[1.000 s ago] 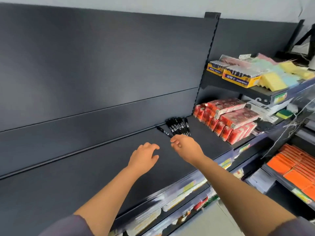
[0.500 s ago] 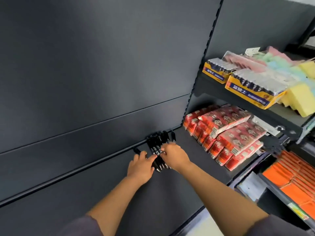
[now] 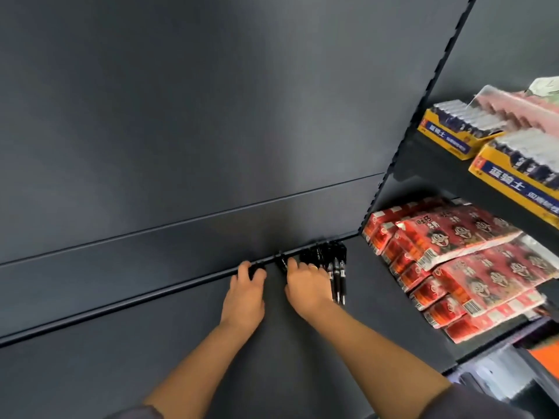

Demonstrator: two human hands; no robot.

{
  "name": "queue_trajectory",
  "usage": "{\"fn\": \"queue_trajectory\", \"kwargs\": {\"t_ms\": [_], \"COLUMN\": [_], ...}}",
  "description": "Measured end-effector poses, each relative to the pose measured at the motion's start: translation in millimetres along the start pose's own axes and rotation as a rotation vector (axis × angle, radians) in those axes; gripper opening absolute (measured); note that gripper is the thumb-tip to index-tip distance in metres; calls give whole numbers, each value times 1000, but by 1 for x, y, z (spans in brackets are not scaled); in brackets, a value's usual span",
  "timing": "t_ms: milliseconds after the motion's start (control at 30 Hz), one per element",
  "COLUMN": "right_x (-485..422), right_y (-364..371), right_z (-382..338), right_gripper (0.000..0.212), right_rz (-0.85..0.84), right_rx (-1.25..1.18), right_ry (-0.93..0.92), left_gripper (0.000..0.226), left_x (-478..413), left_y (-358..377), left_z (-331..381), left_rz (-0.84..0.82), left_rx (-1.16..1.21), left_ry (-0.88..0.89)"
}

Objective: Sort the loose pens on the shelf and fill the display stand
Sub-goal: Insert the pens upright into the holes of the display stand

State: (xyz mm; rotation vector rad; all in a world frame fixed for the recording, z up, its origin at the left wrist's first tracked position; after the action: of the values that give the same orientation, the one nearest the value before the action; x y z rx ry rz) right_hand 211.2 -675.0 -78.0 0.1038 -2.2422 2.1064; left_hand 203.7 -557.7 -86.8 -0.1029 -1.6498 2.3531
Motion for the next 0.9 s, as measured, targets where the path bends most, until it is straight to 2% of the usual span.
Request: {"fn": "queue_trajectory", "kwargs": {"t_ms": [100, 167, 300, 400, 467, 600, 767, 900], "right_x": [0, 2, 16, 30, 41, 65, 112, 164], "right_y": [-6, -11, -22, -25, -26, -31, -50, -65], "right_z": [5, 12, 21, 12, -8, -79, -198, -297], "right_gripper": [28, 26, 25, 16, 10, 9, 7, 19], "right_rz": [-35, -74, -123, -153, -215, -361, -516, -590], "right_rx": [-102, -220, -447, -821, -1031, -1239, -1255, -1199], "right_ry": [27, 63, 108, 143, 129, 1, -289, -511], "left_gripper": [70, 70, 33, 11, 9, 16, 17, 22], "left_x": [3, 6, 21, 46, 69, 123, 203, 276], "left_y": [2, 6, -7, -10, -17, -44, -94, -133], "left_z": [-5, -8, -21, -24, -25, -45, -109, -161], "left_rz": [-9, -18, 104, 114, 152, 302, 625, 841], "left_rx": [113, 235, 555, 793, 989, 1235, 1420, 1462], "left_ry": [-117, -190, -379, -484, -526, -596, -652, -608]}}
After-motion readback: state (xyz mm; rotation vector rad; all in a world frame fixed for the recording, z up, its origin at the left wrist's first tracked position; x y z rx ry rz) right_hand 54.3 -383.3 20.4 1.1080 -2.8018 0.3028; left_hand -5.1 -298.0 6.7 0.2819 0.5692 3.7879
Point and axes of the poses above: each hand's wrist, its own x-axis away from the middle knuckle, its own y-axis out of the palm, z = x × y, the point moved 9 cm from there along -x, towards the middle knuckle, and after that the axes turned 1 degree about -x, right-handed, at the moved point
